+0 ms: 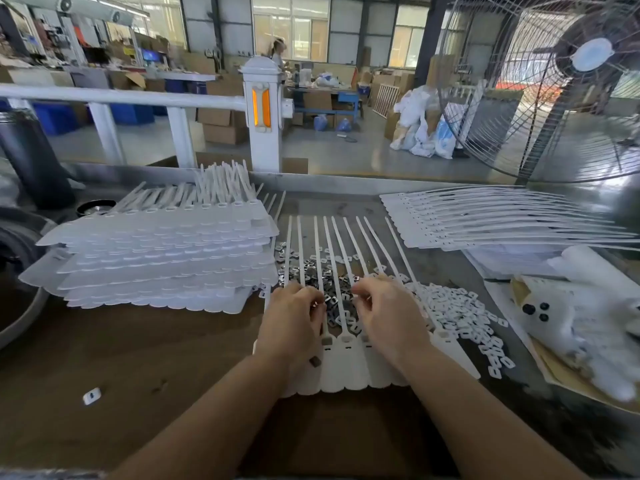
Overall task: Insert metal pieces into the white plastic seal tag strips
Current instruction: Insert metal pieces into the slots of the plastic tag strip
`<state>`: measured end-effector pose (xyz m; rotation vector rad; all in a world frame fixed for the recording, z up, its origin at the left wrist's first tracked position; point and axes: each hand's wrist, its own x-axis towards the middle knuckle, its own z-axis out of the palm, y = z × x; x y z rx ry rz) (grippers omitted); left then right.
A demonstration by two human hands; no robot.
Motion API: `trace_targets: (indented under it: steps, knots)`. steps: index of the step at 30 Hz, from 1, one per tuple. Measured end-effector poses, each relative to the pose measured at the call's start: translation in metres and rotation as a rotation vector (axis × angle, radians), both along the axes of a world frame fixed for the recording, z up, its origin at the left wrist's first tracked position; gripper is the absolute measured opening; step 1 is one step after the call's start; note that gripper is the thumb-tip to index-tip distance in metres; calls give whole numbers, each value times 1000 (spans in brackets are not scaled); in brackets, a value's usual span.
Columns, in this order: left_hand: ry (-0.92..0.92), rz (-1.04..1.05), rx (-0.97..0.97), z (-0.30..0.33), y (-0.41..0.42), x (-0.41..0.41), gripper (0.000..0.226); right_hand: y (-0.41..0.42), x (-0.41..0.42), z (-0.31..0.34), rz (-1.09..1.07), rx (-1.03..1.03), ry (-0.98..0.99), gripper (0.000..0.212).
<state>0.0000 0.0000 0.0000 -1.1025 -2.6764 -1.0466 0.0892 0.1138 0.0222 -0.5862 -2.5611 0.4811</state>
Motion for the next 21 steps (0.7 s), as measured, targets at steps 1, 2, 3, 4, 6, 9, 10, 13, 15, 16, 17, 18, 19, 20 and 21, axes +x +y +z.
trace_targets:
  steps: [1, 2, 3, 4, 6, 9, 10, 13, 15, 16, 17, 18, 19, 20, 21]
  knots:
    - [21, 5, -3, -1, 1, -2, 23, 1, -3, -2, -10, 13, -23, 20]
    - [34, 21, 0, 0, 2, -3, 24, 2, -5, -2, -18, 26, -30, 21]
    - [48, 24, -6, -2, 5, -4, 25, 3, -8, -5, -19, 45, -40, 21]
    - [58, 26, -13, -1, 7, -4, 25, 4, -10, -5, -23, 58, -61, 22]
    - [83, 29, -23, -3, 12, -6, 27, 7, -14, -7, -26, 89, -69, 22]
    - [145, 49, -49, -5, 17, -7, 28, 12, -18, -7, -34, 123, -69, 23]
    - [161, 47, -60, -6, 18, -8, 28, 12, -18, -8, -40, 122, -73, 23]
    - [179, 39, -62, -8, 21, -9, 29, 13, -19, -9, -53, 111, -82, 23]
    - [191, 38, -52, -8, 21, -10, 29, 13, -19, -10, -67, 99, -67, 20]
    - [192, 37, -41, -8, 21, -10, 29, 13, -19, -11, -75, 92, -53, 17]
    - [189, 31, -30, -8, 20, -9, 29, 13, -19, -12, -81, 84, -36, 14]
    - [182, 26, -24, -8, 20, -10, 29, 13, -19, -13, -87, 74, -22, 11]
    - [175, 20, -15, -8, 19, -10, 28, 13, -20, -14, -93, 66, -10, 10]
    - [171, 15, -7, -9, 18, -11, 28, 13, -20, -15, -97, 60, -4, 9]
    - [167, 13, 0, -9, 18, -11, 27, 13, -20, -16, -101, 56, 0, 9]
